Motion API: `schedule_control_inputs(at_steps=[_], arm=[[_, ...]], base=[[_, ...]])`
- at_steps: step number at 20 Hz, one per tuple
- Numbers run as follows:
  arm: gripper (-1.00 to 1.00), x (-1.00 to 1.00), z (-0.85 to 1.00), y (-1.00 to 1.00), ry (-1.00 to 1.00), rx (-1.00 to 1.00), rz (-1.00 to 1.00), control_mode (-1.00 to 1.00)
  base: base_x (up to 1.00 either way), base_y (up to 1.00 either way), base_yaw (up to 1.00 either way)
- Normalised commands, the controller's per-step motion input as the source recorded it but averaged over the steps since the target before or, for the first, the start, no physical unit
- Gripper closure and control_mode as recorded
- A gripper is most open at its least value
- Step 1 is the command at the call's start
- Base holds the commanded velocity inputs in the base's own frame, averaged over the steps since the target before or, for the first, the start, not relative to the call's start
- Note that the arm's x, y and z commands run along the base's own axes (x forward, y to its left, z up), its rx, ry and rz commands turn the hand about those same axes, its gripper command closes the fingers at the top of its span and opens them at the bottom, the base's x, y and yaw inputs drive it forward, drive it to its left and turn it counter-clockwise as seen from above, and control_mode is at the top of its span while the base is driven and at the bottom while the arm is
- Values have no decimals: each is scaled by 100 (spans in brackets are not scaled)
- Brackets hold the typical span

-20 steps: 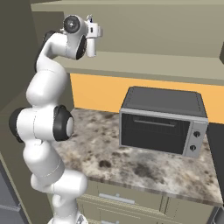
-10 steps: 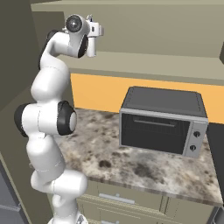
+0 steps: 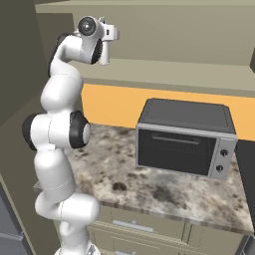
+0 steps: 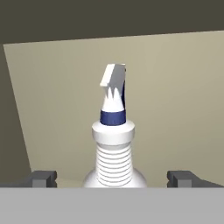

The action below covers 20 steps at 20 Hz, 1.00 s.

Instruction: Move the cutting board and knife to the sink. Then move spray from the cabinet to the counter.

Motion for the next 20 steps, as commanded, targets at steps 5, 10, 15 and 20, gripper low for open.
schedule_control_inputs(at_steps=[5, 10, 15, 20], arm=[[-100, 18, 0, 0, 0, 0, 0, -100], [-100, 18, 0, 3, 0, 0, 0, -100], [-100, 16, 0, 5, 0, 0, 0, -100], [-100, 14, 0, 3, 0, 0, 0, -100]], base=[[0, 0, 0], [0, 0, 0], [0, 0, 0], [0, 0, 0]])
